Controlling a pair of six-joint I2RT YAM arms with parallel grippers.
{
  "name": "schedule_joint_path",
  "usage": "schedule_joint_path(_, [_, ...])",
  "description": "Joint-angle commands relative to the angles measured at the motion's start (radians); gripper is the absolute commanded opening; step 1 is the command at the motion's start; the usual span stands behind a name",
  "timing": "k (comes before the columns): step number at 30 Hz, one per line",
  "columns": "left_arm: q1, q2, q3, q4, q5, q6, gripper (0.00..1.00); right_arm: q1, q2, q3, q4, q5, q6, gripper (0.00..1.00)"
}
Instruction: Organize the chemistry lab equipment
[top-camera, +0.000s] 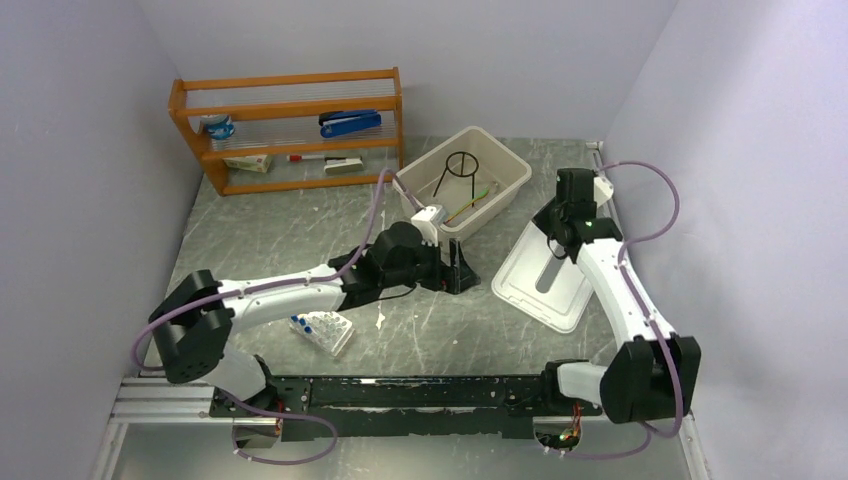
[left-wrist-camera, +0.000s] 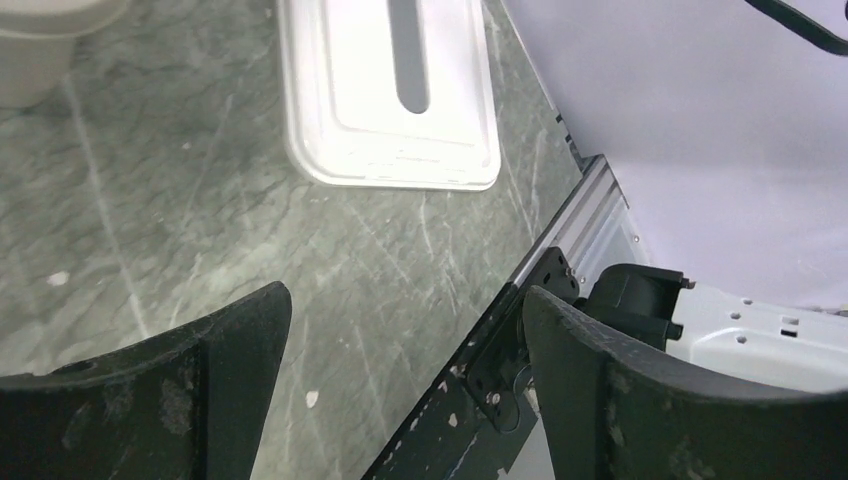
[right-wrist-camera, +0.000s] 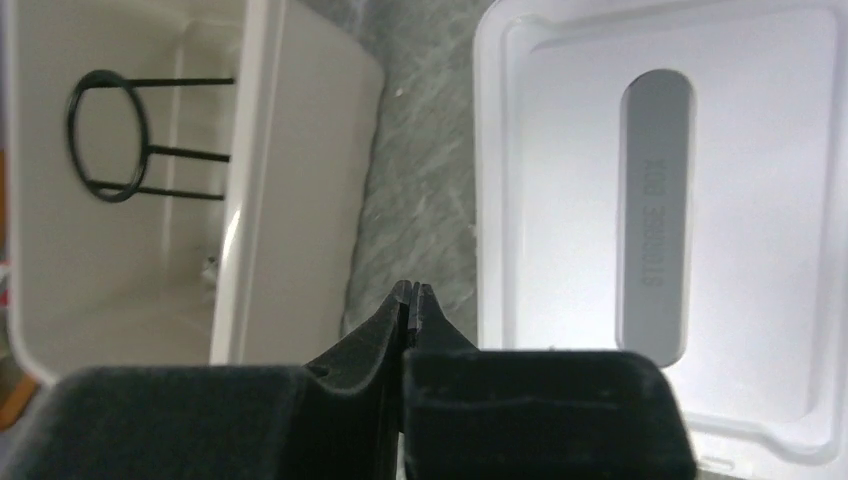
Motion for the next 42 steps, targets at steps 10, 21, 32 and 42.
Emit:
schedule_joint_path(10, [-0.106, 0.154, 0.088, 0.156, -0.138, 0.004, 0.88, -0.009, -0.002, -0.123, 0.035, -0.039, 0.000, 0.19])
schedule_joint_path(21, [-0.111, 0.201, 0.088, 0.162, -0.124, 0.004, 0.81, 0.004, 0.322, -0.100, 0.139, -0.113, -0.071, 0.29])
schedule_joint_path(32, [-0.112, 0.224, 0.101, 0.132, -0.174, 0.002, 0.81, 0.050, 0.442, -0.060, 0.108, 0.020, -0.070, 0.35])
schedule_joint_path(42, [-0.113, 0.255, 0.098, 0.132, -0.172, -0.015, 0.83, 0.050, 0.444, -0.065, 0.128, -0.009, -0.064, 0.01])
